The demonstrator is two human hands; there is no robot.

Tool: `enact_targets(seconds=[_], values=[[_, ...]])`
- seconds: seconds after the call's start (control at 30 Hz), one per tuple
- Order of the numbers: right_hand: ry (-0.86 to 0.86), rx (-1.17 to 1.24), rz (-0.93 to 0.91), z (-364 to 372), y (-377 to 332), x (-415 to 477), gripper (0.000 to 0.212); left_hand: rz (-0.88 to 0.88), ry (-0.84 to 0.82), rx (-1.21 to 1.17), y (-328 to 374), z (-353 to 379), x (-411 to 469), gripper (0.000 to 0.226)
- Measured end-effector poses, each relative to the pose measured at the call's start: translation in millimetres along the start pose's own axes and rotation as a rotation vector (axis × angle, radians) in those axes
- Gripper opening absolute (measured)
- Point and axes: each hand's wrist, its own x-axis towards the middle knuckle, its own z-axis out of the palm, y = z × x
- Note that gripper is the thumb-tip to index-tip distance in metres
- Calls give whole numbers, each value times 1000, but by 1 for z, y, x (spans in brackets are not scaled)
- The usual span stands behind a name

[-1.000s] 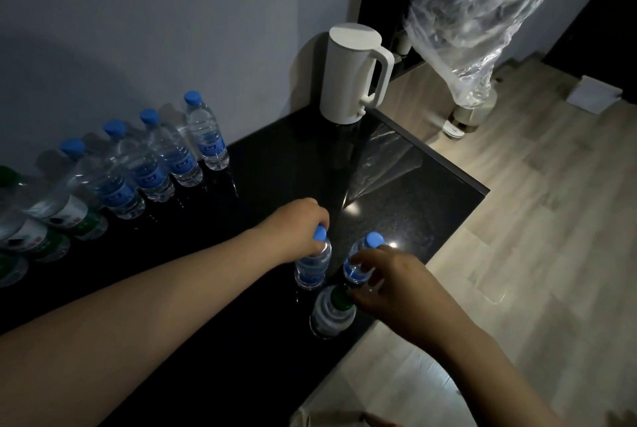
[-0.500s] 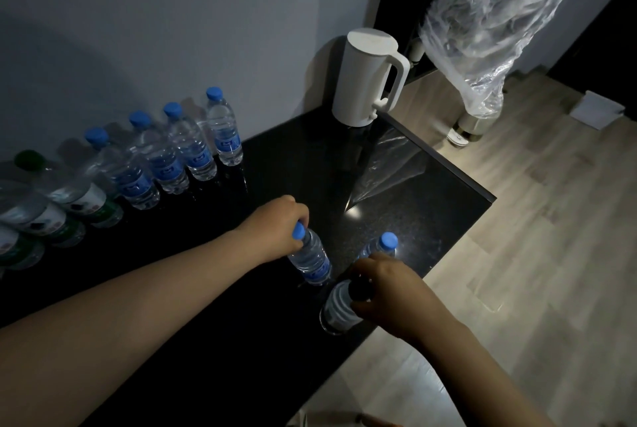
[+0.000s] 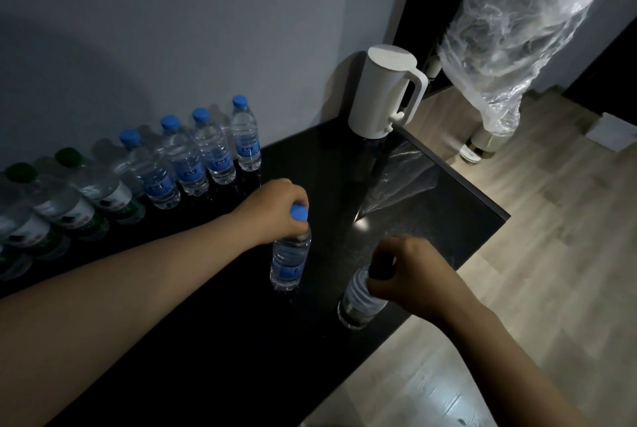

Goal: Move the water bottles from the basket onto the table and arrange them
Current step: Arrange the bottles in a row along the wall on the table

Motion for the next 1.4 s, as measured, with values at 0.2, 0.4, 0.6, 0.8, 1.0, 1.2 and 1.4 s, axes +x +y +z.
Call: enact_targets(seconds=[0.2,0.4,0.6,0.8,1.0,1.2,1.4], values=[[48,19,-44,-17,-14,24,18,-2,88,11,-10,-34,15,20],[74,27,-78,-32,-24,65,19,-28,165,-39,-21,-61,44,19],[78,5,-105,-48,-28,115,20,-54,193,-22,-37,-77,85,20],[63,-13,-135,-56,-23,164,19,-83,163,5,-58,-81,127,18],[38,-9,-134,-53,-15,210,17,-93,157,31,-73,-90,176,19],[5,-2,-126,-48,-6,245,17,-78,149,82,-86,-93,219,23],[-28,-14,-102,-42,-3,275,19,-87,160,95,-108,-97,246,19]])
